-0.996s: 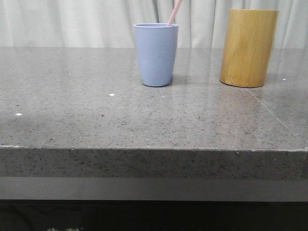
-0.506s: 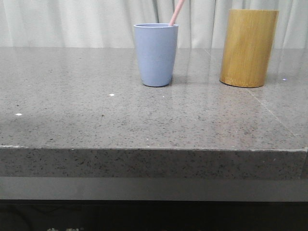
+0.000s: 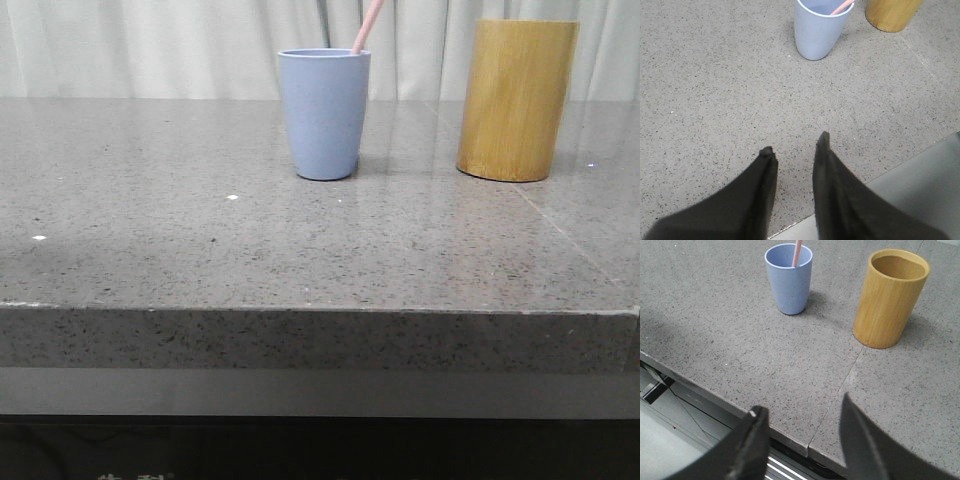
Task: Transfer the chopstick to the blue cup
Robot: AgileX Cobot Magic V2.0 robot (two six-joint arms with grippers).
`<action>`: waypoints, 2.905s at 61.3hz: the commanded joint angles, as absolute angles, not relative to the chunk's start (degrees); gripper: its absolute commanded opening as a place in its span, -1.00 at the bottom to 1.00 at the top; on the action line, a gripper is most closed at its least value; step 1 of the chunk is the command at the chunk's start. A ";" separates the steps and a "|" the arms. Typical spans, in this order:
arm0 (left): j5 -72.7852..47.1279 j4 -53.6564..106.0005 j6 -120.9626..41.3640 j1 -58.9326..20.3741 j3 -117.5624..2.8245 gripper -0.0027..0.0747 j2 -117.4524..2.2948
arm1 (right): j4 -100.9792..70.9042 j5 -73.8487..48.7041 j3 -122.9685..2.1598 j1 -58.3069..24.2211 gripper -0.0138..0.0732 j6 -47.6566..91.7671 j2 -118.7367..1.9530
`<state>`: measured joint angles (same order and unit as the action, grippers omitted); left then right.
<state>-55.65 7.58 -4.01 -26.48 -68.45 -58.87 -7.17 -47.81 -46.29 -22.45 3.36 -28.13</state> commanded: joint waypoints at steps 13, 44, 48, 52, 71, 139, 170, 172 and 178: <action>-51.81 8.52 -4.01 -26.42 -69.95 -0.55 -57.87 | -6.76 -43.05 -47.58 -22.23 -0.81 3.37 -28.24; -51.81 8.52 -4.01 -26.42 -69.95 -0.98 -57.87 | -6.71 -43.23 -47.58 -22.23 -0.95 3.37 -28.24; -51.81 8.52 -4.01 -26.42 -69.95 -0.98 -57.87 | -6.71 -43.23 -47.58 -22.23 -0.95 3.37 -28.24; -51.81 8.52 -4.01 -26.42 -69.95 -0.98 -57.87 | -6.71 -43.23 -47.58 -22.23 -0.95 3.37 -28.24; -40.89 4.24 -7.12 -21.85 -61.41 -0.98 -49.50 | -6.71 -43.24 -47.58 -22.28 -0.95 3.37 -28.24; 5.63 10.03 -6.94 -5.18 0.85 -0.98 1.57 | -6.88 -43.12 -47.58 -22.28 -0.95 3.37 -28.30; 5.11 1.22 3.54 -5.18 0.85 -0.98 1.57 | -6.88 -43.07 -47.58 -22.28 -0.95 3.37 -28.30; 5.17 1.22 3.54 -5.18 0.85 -0.98 1.57 | -6.88 -43.07 -47.58 -22.28 -0.95 3.37 -28.30; 5.17 1.22 3.54 -5.18 0.85 -0.98 1.57 | -6.88 -43.07 -47.58 -22.28 -0.95 3.37 -28.30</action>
<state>0.71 1.41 2.91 -5.27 0.20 0.25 -7.05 -47.39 -46.29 -22.45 3.23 -28.05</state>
